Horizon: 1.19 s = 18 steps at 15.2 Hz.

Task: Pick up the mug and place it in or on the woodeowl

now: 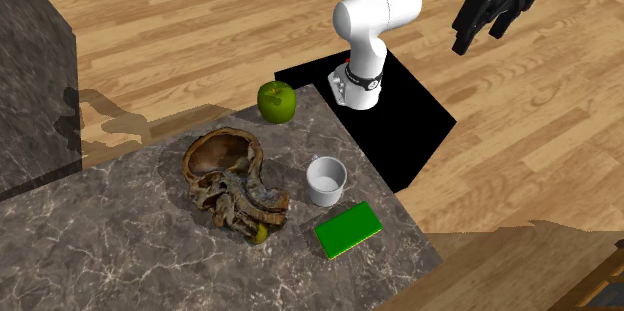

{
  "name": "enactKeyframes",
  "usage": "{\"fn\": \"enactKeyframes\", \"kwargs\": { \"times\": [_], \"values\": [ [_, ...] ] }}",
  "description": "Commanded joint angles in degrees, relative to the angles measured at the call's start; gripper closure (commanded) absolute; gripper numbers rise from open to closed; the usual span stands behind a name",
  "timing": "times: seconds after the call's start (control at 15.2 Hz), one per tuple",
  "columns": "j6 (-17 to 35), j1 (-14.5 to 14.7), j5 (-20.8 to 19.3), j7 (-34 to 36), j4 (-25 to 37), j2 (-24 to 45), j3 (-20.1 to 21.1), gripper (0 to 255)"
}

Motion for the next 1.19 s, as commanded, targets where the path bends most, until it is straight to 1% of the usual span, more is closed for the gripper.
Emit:
{"fn": "enactKeyframes", "kwargs": {
  "times": [0.0, 0.53, 0.86, 1.12],
  "values": [
    [0.0, 0.0, 0.0, 0.0, 0.0, 0.0, 0.0, 0],
    [7.7, -3.1, -4.9, -8.9, -4.8, 4.0, -9.6, 0],
    [12.9, -4.8, -7.4, -14.6, -5.7, 9.0, -15.7, 0],
    [17.2, -5.7, -8.5, -19.2, -5.2, 14.4, -20.7, 0]
  ]
}}
